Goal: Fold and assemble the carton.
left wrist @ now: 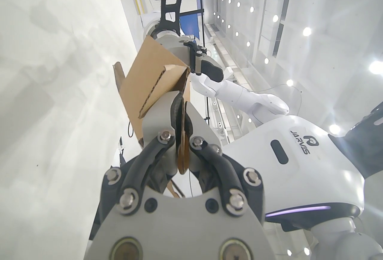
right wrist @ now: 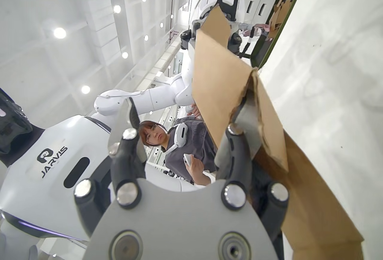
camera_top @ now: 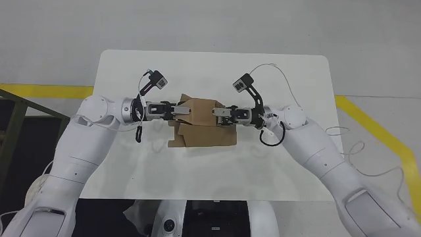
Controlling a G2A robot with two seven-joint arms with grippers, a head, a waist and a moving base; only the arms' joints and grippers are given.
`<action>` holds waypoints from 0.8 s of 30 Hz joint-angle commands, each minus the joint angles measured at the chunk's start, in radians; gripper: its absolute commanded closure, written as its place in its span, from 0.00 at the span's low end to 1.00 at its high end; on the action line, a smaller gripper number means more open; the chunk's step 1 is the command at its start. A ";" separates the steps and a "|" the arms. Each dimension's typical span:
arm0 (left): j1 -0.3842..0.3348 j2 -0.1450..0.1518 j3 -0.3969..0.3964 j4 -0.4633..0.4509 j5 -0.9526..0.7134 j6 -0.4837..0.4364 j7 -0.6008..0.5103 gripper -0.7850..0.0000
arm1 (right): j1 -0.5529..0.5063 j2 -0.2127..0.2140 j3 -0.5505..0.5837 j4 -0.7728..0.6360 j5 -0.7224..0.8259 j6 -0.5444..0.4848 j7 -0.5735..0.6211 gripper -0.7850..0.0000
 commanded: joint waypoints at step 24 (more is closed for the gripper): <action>-0.002 0.001 0.010 0.008 0.022 0.005 0.007 1.00 | 0.019 -0.005 0.014 0.019 -0.074 0.013 0.013 0.75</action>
